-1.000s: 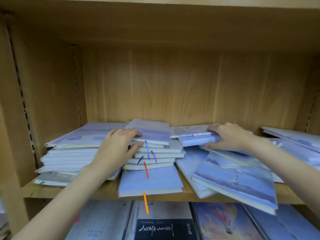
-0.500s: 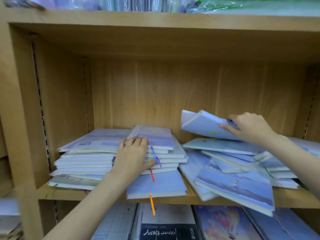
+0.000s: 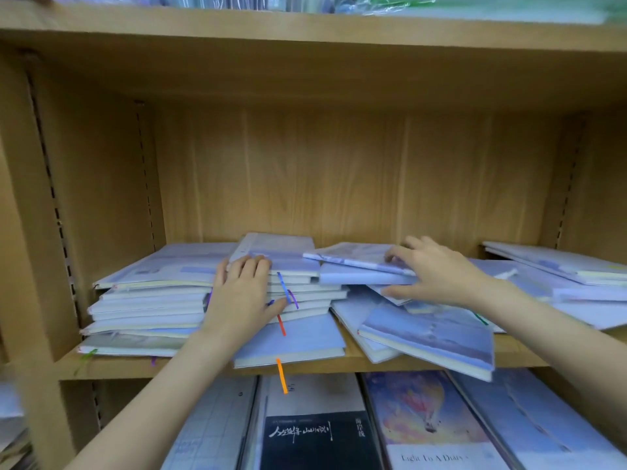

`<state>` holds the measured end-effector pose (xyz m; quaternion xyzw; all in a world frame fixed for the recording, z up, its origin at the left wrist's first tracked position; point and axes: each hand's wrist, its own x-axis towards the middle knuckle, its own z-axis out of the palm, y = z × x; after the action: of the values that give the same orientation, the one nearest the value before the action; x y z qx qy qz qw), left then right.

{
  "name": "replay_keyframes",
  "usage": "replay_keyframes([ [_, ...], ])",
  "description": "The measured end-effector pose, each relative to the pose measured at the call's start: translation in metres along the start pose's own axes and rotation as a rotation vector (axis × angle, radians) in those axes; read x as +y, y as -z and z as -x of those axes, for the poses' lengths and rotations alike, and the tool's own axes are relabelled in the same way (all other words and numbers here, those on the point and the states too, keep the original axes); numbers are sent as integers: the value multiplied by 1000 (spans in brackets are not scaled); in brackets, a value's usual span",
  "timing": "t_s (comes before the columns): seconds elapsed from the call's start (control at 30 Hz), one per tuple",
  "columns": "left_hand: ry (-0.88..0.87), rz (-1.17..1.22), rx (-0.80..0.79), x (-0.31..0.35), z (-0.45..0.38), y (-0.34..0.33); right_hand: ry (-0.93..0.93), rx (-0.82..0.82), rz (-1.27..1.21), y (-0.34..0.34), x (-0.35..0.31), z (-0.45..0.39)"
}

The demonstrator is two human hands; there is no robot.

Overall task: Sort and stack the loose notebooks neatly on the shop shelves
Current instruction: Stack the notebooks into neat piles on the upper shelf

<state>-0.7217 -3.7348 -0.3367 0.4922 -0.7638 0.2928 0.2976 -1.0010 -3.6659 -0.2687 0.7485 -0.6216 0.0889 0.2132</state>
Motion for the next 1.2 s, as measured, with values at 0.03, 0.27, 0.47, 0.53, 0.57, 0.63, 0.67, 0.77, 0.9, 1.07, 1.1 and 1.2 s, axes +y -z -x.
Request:
replay_keyframes([
  [0.03, 0, 6, 0, 1, 0, 0, -26, -64, -124, 2, 9, 5],
  [0.27, 61, 120, -56, 1, -1, 7, -79, 130, -116, -20, 10, 26],
  [0.47, 73, 64, -69, 5, -1, 8, -200, 379, -183, -15, 23, 13],
  [0.53, 71, 55, -57, 3, 0, 4, -248, 464, -300, -9, 31, 6],
  [0.57, 60, 51, -44, 3, 1, 2, -269, 510, -326, -6, 33, 2],
  [0.63, 36, 32, -9, 2, 1, 0, -329, 563, -341, 0, 32, -11],
  [0.67, 26, 29, 2, 2, 1, 0, -361, 572, -340, 3, 27, -19],
  [0.77, 12, 30, 28, 1, 0, -1, -418, 567, -350, 15, 0, -44],
  [0.9, -8, 62, 47, -1, 0, -6, -356, 528, -254, 24, -52, -61],
  [1.07, 40, 143, 52, -5, 1, -13, -50, 276, -16, 1, -128, -55],
  [1.1, 51, 143, 19, -5, 1, -11, -15, 235, -24, 1, -131, -56],
  [1.2, 70, 165, -69, -1, 2, 3, 70, 87, -261, 5, -114, -54],
])
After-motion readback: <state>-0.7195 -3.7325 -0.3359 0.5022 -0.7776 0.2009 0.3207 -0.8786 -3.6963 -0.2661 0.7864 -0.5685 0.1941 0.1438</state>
